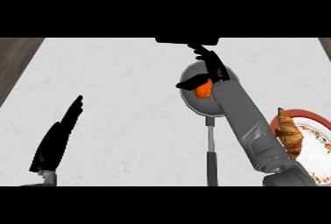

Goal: Pick the squash from the plate and place it in the pan

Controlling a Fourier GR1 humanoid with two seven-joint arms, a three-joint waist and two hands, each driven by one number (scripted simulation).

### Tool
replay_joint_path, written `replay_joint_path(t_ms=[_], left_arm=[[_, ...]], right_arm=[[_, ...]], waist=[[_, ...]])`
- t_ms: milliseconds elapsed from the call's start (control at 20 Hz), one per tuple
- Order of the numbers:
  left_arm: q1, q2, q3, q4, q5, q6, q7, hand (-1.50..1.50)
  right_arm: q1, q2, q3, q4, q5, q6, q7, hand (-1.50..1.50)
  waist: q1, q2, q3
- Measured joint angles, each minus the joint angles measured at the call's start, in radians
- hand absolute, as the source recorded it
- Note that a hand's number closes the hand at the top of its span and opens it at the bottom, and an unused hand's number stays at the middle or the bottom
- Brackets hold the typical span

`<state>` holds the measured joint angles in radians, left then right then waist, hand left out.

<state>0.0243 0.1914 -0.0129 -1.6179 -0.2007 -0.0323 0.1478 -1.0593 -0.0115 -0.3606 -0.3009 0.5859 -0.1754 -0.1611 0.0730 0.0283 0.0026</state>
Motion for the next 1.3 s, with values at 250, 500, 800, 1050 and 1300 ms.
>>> replay_joint_path(t_ms=[250,500,800,1050,1300], left_arm=[[0.005,-0.004,0.001,0.003,-0.002,0.003,-0.005,0.0],[0.019,-0.008,0.003,0.004,-0.008,0.011,-0.018,0.0],[0.025,-0.001,0.023,0.02,0.004,0.002,-0.027,0.0],[0.004,-0.002,0.03,0.033,0.0,0.004,-0.022,0.0],[0.011,0.0,0.031,0.008,-0.001,-0.001,-0.006,0.0]], right_arm=[[-0.008,-0.03,-0.101,-0.013,-0.086,-0.092,-0.054,-1.5],[0.006,-0.115,-0.193,-0.007,-0.163,-0.127,-0.085,-1.5],[0.068,-0.265,-0.255,0.003,-0.226,-0.037,-0.179,-1.5],[0.145,-0.392,-0.272,0.025,-0.245,0.067,-0.28,-1.5],[0.195,-0.522,-0.287,0.052,-0.261,0.171,-0.331,-1.5]], waist=[[-0.009,-0.001,0.0],[-0.016,-0.004,-0.001],[-0.031,-0.009,-0.001],[-0.036,-0.009,0.0],[-0.035,-0.011,0.001]])
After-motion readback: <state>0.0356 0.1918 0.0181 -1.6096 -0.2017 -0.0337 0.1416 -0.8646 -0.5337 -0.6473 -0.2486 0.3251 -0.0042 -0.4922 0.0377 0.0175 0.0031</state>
